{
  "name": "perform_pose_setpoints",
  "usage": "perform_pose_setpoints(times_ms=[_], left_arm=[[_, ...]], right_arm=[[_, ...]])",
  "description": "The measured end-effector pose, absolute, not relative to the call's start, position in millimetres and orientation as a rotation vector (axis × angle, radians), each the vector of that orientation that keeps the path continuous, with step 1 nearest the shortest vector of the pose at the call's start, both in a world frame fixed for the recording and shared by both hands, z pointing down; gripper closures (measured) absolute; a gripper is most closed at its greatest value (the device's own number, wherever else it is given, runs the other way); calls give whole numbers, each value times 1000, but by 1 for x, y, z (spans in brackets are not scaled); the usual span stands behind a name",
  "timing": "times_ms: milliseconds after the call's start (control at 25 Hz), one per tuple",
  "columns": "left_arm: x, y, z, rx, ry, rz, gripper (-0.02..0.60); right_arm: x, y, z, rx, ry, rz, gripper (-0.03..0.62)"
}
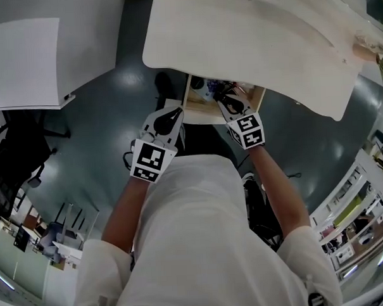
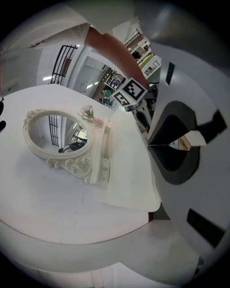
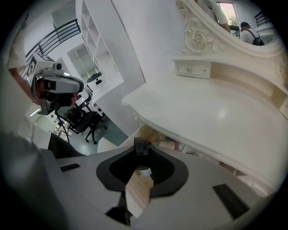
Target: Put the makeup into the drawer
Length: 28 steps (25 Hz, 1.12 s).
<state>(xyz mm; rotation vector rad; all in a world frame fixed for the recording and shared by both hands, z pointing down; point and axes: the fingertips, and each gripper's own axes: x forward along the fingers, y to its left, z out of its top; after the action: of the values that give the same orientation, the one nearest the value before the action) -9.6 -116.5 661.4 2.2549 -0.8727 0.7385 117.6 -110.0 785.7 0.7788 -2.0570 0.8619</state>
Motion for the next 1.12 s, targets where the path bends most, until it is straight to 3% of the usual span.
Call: perform_pose_setpoints(times_ms=[1120], left_arm=[[-32, -129, 687, 2253, -827, 811, 563]], right_arm=[[100, -89, 909, 472, -1779, 841, 486]])
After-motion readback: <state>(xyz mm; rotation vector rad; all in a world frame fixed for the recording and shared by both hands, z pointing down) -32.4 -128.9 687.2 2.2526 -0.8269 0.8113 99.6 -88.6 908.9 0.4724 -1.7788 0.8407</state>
